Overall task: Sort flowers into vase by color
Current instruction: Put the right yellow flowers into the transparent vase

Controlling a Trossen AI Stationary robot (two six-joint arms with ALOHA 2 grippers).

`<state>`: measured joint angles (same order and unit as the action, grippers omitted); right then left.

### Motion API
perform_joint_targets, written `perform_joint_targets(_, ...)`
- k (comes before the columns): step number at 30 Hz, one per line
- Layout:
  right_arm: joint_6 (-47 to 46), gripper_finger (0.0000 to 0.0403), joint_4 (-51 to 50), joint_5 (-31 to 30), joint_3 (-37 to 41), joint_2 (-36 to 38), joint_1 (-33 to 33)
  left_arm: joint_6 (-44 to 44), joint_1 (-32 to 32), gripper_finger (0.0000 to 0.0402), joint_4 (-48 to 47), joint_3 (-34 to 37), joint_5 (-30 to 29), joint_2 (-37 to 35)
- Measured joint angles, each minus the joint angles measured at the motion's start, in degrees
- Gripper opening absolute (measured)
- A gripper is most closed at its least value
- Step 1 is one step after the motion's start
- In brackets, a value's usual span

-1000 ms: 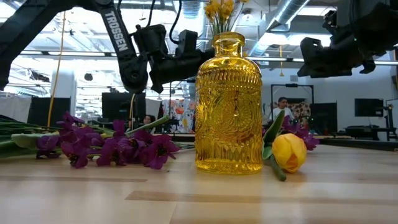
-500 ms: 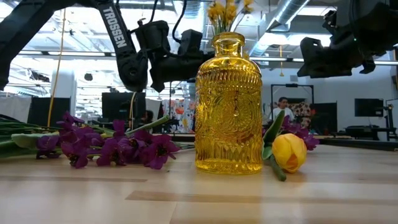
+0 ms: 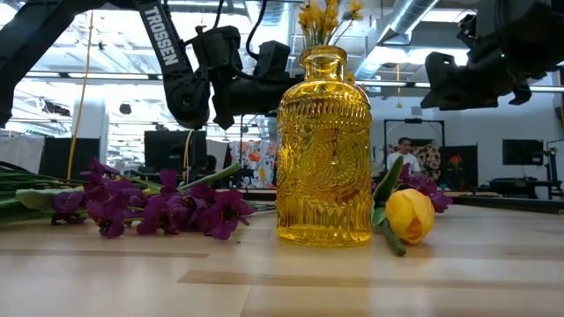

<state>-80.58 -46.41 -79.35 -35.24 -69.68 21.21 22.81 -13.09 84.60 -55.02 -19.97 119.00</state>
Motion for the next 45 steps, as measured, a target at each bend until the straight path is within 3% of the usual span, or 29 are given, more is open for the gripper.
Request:
perform_joint_targets(6,0.0,0.0219,0.4,0.0,0.0,0.0,0.0,-5.3,0.0,0.0065,0.0,0.0,-0.3,0.0)
perform_joint_targets(13,0.0,0.0219,0.4,0.0,0.0,0.0,0.0,-4.7,0.8,0.0117,0.0,0.0,-3.4,0.0)
perform_joint_targets(21,0.0,0.0219,0.4,0.0,0.0,0.0,0.0,-3.7,2.3,0.0168,-0.3,0.0,-11.9,-0.4)
perform_joint_targets(31,0.0,0.0219,0.4,0.0,0.0,0.0,0.0,-1.4,5.2,0.0195,-2.2,0.0,-21.5,-1.6)
perform_joint_targets(38,0.0,0.0219,0.4,0.4,0.0,0.0,0.0,0.9,7.3,0.0200,-10.2,0.0,-29.5,-5.6)
perform_joint_targets(45,0.0,0.0219,0.5,0.4,0.0,0.0,0.0,-3.6,8.8,0.0200,-28.2,0.0,-32.8,-12.4)
